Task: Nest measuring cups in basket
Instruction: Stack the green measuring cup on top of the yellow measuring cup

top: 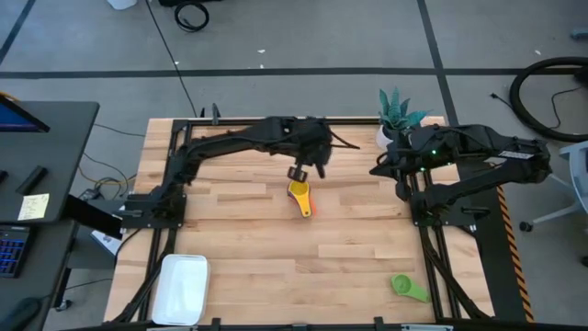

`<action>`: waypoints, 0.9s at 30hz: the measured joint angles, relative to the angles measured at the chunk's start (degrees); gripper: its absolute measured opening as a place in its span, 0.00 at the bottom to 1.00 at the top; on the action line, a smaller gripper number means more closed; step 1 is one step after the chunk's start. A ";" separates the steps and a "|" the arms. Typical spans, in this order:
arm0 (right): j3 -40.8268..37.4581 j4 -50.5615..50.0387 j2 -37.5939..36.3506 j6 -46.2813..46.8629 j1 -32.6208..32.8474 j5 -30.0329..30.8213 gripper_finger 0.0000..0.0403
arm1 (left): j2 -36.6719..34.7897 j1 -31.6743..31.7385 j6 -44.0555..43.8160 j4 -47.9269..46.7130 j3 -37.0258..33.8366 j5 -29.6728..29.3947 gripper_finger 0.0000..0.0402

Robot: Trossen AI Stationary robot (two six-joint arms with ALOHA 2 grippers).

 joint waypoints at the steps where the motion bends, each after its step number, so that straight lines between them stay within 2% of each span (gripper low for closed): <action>1: 0.52 -1.98 -0.11 0.69 0.74 0.20 0.01 | -0.55 -0.03 -1.26 -1.15 0.35 0.04 0.16; 4: 1.94 -7.47 -0.48 1.36 2.59 0.19 0.01 | -2.80 -0.24 -6.81 -3.08 1.59 0.60 0.16; 10: 3.56 -18.02 -0.37 5.92 6.58 -4.75 0.00 | -7.72 -0.86 -19.59 -6.71 1.50 3.60 0.16; 16: 3.55 -26.42 1.06 14.48 12.77 -13.92 0.00 | -11.59 -1.50 -34.36 -8.55 1.72 13.36 0.16; 20: 3.41 -28.99 2.27 20.29 17.40 -17.51 0.00 | -13.05 -1.83 -42.12 -9.41 1.65 20.73 0.16; 23: 3.30 -29.54 3.65 24.76 20.83 -19.95 0.00 | -14.03 -2.50 -44.57 -10.15 1.61 25.51 0.16; 27: 3.28 -29.31 5.67 33.26 24.93 -19.73 0.02 | -14.66 -3.76 -44.47 -11.64 1.59 28.85 0.16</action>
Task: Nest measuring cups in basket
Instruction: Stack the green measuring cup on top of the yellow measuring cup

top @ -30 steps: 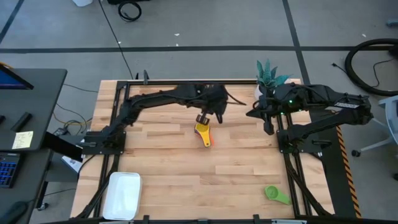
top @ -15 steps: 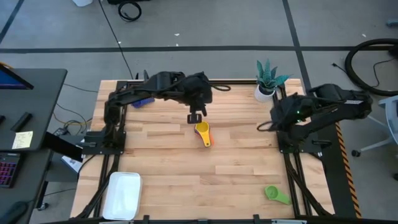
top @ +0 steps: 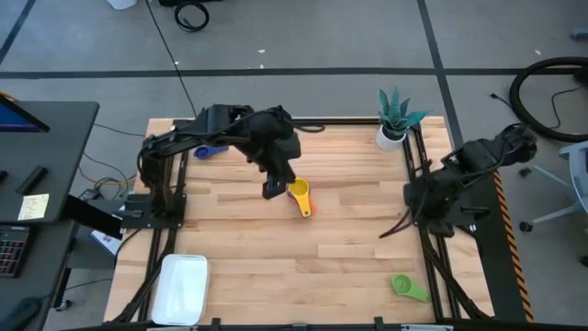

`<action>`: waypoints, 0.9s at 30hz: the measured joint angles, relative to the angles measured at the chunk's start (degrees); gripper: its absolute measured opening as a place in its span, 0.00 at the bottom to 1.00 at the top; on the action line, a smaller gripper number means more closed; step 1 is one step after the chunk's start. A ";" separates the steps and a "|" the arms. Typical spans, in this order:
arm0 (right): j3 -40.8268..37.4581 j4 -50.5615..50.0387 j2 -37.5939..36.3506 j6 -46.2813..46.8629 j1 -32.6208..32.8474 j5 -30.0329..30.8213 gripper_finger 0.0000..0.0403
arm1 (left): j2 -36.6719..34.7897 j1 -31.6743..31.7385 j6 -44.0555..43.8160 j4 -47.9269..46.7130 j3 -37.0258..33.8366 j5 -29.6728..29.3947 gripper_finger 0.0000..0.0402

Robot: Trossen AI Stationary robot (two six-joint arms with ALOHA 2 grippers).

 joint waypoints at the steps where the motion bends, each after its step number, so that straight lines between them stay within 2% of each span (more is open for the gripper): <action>1: 0.00 0.08 0.63 1.79 0.71 0.89 0.03 | -0.10 -0.41 -0.04 -0.68 0.00 0.46 0.16; 9: -2.17 3.10 5.36 7.33 4.85 4.89 0.15 | -1.76 -3.95 -0.36 -11.89 0.00 2.82 0.16; 18: -9.56 11.58 11.82 6.80 10.21 4.18 0.28 | -4.84 -9.99 -2.33 -12.17 -0.12 5.33 0.16; 27: -17.66 26.38 17.44 8.17 17.24 2.92 0.30 | -7.36 -14.01 -7.03 -12.17 -0.15 5.22 0.16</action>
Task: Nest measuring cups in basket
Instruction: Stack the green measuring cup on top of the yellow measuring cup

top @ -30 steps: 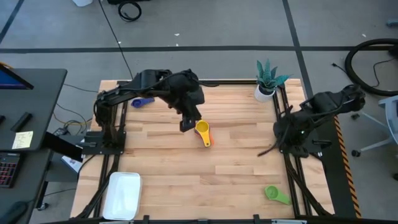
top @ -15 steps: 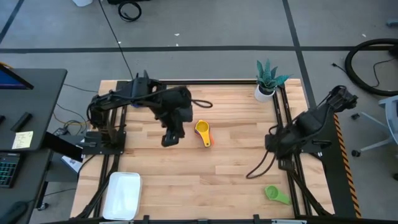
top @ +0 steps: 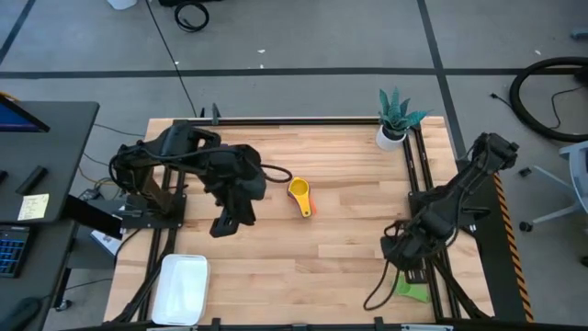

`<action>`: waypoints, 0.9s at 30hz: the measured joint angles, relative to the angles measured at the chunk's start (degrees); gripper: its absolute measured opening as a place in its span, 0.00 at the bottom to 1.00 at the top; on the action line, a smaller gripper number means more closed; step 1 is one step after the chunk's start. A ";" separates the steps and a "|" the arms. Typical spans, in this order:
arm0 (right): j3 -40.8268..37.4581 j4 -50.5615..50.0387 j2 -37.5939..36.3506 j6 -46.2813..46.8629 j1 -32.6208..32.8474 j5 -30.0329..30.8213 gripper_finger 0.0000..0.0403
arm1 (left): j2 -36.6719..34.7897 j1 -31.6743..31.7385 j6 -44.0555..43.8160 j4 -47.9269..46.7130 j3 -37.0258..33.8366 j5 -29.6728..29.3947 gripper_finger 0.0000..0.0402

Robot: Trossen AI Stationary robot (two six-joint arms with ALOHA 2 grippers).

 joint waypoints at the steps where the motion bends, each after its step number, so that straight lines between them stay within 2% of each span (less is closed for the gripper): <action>1: -0.95 1.16 0.74 0.34 0.65 -0.43 0.30 | 0.00 -0.23 -0.45 0.01 0.00 -0.05 0.16; 18: -7.89 17.27 13.52 0.05 4.63 -4.61 0.30 | 0.02 -0.79 -0.85 0.25 0.00 -1.59 0.16; 27: -9.55 25.22 20.12 -2.41 4.58 -1.26 0.29 | 0.02 -0.81 -0.87 1.49 0.00 -1.62 0.16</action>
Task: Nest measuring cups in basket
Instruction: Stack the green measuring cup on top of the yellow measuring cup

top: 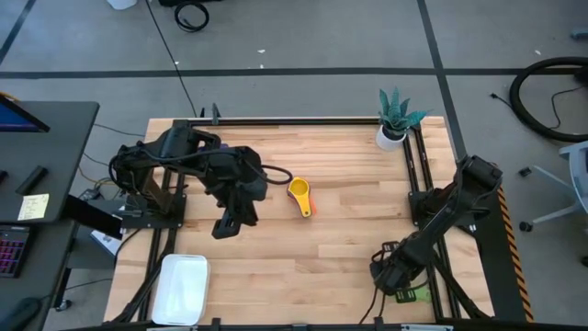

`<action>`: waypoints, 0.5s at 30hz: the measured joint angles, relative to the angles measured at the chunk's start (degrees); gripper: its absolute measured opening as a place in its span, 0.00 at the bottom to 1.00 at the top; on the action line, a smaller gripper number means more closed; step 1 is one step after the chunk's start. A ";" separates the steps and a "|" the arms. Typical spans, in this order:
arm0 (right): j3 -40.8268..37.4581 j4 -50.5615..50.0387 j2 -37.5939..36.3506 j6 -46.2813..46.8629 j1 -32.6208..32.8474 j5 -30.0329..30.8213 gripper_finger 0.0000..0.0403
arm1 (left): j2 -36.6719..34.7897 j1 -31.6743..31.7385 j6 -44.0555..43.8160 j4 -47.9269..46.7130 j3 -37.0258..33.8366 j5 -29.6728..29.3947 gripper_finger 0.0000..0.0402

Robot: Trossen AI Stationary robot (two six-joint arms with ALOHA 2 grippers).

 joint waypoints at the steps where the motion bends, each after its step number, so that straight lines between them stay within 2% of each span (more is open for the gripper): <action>1: 0.14 -0.02 0.75 -0.46 -0.04 -0.02 0.29 | 0.00 0.02 0.00 0.34 0.00 -0.01 0.16; 6: 0.29 -0.75 2.45 -1.19 -0.12 1.01 0.22 | 0.02 0.00 0.00 0.92 0.00 0.00 0.16; 11: 0.02 -1.17 1.97 -1.70 -1.50 1.04 0.04 | 0.02 0.01 0.00 0.91 0.00 0.00 0.16; 15: -0.09 -0.91 1.40 0.93 -3.79 0.18 0.05 | 0.02 0.02 0.00 0.91 0.00 0.00 0.16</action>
